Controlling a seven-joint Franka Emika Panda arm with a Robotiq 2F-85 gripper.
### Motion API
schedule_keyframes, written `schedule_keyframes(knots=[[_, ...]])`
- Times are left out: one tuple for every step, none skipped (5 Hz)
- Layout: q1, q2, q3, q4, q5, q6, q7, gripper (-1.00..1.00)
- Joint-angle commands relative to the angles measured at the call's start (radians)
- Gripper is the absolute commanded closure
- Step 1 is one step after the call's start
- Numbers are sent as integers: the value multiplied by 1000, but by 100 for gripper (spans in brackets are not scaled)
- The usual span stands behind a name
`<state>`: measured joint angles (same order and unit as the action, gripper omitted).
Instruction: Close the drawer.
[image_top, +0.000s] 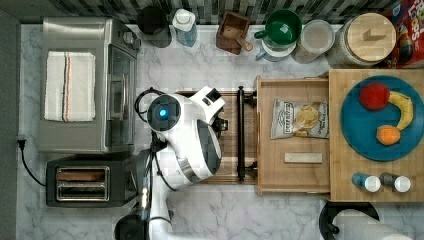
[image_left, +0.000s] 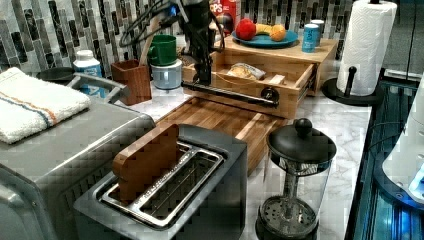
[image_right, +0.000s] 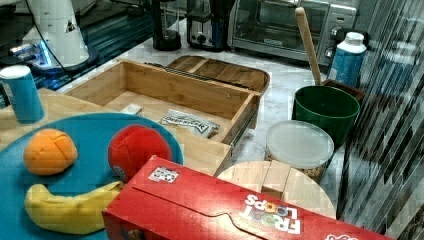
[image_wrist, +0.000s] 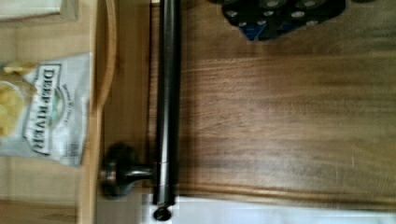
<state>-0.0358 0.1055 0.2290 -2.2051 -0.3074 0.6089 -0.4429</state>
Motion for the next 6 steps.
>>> schedule_keyframes(knots=[[-51, 76, -17, -47, -31, 164, -101, 100], [-51, 48, -37, -74, -59, 196, -121, 100], [-78, 16, -52, -103, -93, 230, -158, 100], [-128, 5, -62, -117, -93, 273, -248, 100], [-157, 12, -90, -135, -135, 346, -253, 100], [-186, 16, -107, -134, -144, 355, -272, 100]])
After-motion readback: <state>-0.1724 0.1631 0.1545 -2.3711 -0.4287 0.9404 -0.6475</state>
